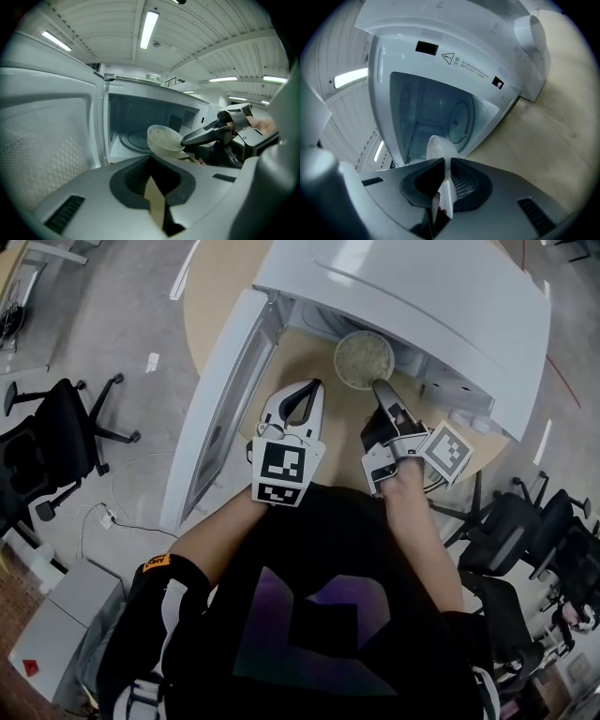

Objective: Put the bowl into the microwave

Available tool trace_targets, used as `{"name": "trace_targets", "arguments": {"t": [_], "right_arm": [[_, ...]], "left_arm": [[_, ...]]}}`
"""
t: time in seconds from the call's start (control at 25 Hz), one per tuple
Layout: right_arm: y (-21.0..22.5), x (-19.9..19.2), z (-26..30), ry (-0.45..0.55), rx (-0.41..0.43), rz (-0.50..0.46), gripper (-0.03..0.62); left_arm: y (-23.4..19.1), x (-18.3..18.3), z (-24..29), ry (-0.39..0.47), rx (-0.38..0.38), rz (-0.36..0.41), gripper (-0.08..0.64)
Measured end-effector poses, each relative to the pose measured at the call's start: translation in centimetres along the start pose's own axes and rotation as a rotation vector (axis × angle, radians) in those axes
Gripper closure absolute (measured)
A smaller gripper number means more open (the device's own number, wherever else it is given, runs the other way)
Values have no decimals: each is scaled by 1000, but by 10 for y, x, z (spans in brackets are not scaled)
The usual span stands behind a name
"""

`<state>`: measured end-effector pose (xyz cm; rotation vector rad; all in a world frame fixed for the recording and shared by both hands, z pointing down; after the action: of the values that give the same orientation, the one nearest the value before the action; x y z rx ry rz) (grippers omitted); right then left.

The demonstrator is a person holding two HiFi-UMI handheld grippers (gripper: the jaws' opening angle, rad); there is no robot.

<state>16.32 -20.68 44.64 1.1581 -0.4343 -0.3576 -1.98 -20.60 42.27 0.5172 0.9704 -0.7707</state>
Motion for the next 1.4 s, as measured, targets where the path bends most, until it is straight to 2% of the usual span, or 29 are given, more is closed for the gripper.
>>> {"name": "trace_targets", "arguments": {"t": [0.28, 0.8, 1.12, 1.4], "right_arm": [[-1, 7, 20, 53, 41, 25, 540], [1, 32, 42, 207, 90, 74, 540], [6, 38, 56, 228, 91, 86, 540], [12, 43, 64, 235, 82, 80, 540]], "left_arm": [[-8, 1, 5, 0, -5, 33, 514], [-26, 0, 12, -8, 42, -7, 514], [-27, 6, 22, 13, 59, -47, 514], [-22, 20, 41, 41, 54, -51, 514]]}}
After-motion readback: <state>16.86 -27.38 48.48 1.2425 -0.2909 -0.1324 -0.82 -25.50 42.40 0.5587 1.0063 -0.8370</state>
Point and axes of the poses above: the fingertips, and each gripper's own axes: z forward along the fingers, y to its right, x out of its top, the point moved 8 cm from there along -z, backward along the fingers, and after that the axes turned 14 degrees about z, right-handed, at the moved point
